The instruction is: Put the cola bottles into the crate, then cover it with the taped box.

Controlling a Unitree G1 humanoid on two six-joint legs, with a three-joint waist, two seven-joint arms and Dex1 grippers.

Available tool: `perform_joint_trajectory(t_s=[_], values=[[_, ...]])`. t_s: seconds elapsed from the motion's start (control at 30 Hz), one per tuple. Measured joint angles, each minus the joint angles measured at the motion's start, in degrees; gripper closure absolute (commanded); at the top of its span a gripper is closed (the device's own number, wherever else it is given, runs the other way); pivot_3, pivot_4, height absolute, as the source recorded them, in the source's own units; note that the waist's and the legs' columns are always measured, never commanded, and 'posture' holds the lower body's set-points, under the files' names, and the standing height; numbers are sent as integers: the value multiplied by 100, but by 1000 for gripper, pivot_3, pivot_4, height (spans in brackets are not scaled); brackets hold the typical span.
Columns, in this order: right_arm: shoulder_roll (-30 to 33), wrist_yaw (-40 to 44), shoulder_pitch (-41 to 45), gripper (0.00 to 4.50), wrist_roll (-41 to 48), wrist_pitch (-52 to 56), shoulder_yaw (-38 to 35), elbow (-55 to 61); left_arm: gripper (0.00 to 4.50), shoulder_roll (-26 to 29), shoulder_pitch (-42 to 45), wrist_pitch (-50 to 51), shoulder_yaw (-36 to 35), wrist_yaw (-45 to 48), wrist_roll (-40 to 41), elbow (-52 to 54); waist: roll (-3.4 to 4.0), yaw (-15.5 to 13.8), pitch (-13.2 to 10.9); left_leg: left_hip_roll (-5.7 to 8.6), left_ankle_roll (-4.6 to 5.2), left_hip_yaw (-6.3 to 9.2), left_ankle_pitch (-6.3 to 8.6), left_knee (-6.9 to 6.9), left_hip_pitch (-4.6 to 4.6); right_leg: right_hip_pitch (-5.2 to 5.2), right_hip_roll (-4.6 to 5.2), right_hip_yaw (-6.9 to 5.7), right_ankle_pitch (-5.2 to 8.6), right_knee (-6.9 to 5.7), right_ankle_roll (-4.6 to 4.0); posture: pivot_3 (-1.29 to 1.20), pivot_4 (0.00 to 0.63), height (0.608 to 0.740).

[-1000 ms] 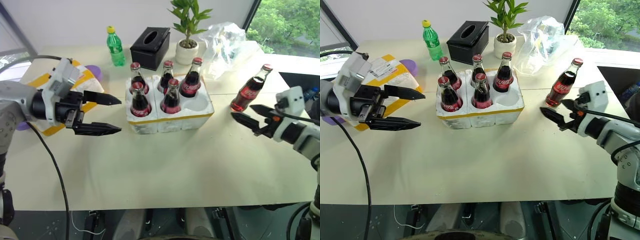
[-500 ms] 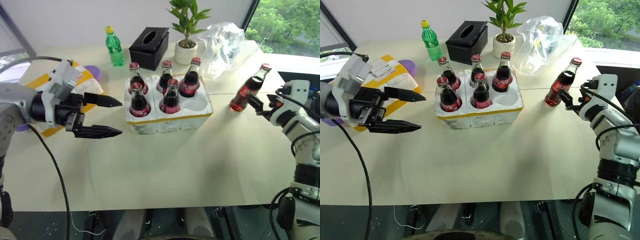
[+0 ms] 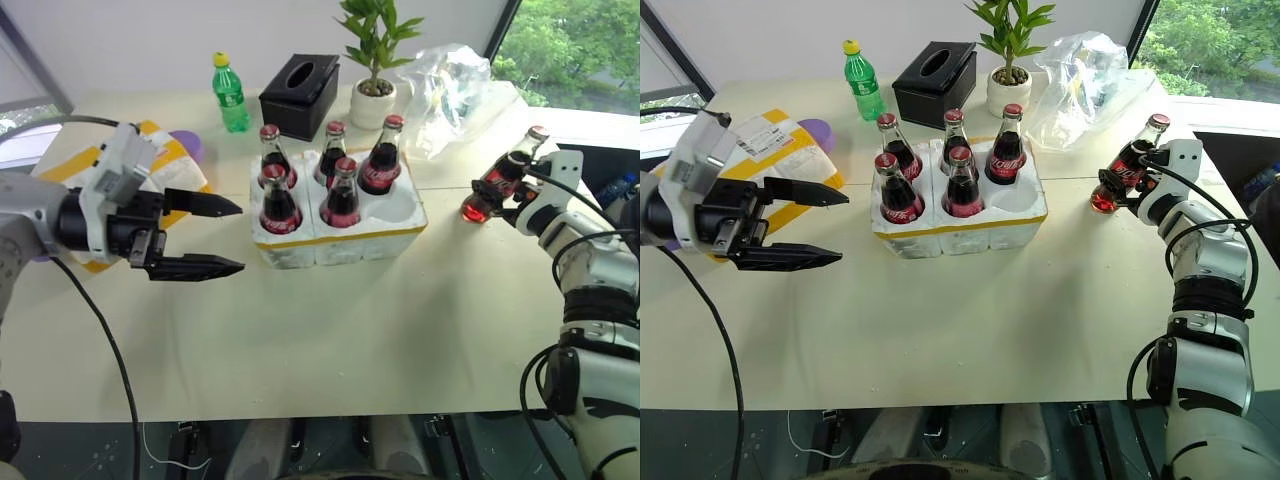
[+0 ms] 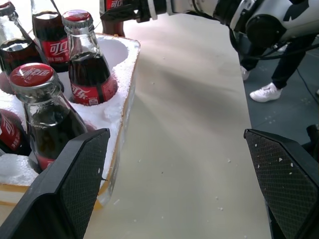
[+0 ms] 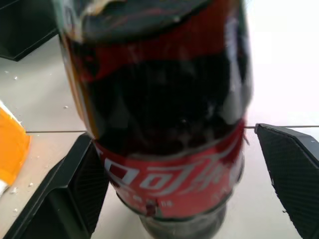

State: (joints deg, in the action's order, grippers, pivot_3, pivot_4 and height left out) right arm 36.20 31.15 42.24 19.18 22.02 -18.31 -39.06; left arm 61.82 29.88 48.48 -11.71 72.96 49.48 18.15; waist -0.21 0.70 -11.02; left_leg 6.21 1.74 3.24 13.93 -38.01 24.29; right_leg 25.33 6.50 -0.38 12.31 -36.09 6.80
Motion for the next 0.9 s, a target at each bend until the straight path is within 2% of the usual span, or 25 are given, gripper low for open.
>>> perform_joint_trajectory(t_s=[0.07,0.17,0.3,0.6,0.73,0.9], values=[[-19,89,37,1722,-16,-151,9,-128,0,0,-4,0,-3,-15,5,8,0,-1,0,2,-1,0,0,0,0,-1,0,0,0,0,0,0,150,732],[5,261,15,1673,-22,-151,15,-87,0,0,-21,-1,-12,-51,7,10,2,12,-1,1,-1,0,0,0,0,1,0,0,0,0,0,0,150,732],[50,594,-78,1673,198,286,15,561,0,0,-34,-1,-47,-86,10,12,28,23,-17,1,-1,-1,-1,3,6,10,0,1,0,-1,0,0,150,732],[57,1176,414,1673,2152,2434,81,3635,0,16,-252,-5,-156,-111,63,37,38,14,-22,-8,20,-1,12,10,6,13,1,5,0,0,0,0,150,732],[-150,1204,357,1673,2256,2684,607,4011,0,15,-260,-17,-185,-181,62,37,31,-37,-20,4,24,3,14,-2,6,4,3,4,0,1,0,0,150,732],[-62,1302,69,1673,1975,2713,1073,3964,0,15,-243,-35,-203,-218,62,33,32,-83,-21,5,4,2,3,1,10,13,4,4,0,-1,0,0,150,732]])
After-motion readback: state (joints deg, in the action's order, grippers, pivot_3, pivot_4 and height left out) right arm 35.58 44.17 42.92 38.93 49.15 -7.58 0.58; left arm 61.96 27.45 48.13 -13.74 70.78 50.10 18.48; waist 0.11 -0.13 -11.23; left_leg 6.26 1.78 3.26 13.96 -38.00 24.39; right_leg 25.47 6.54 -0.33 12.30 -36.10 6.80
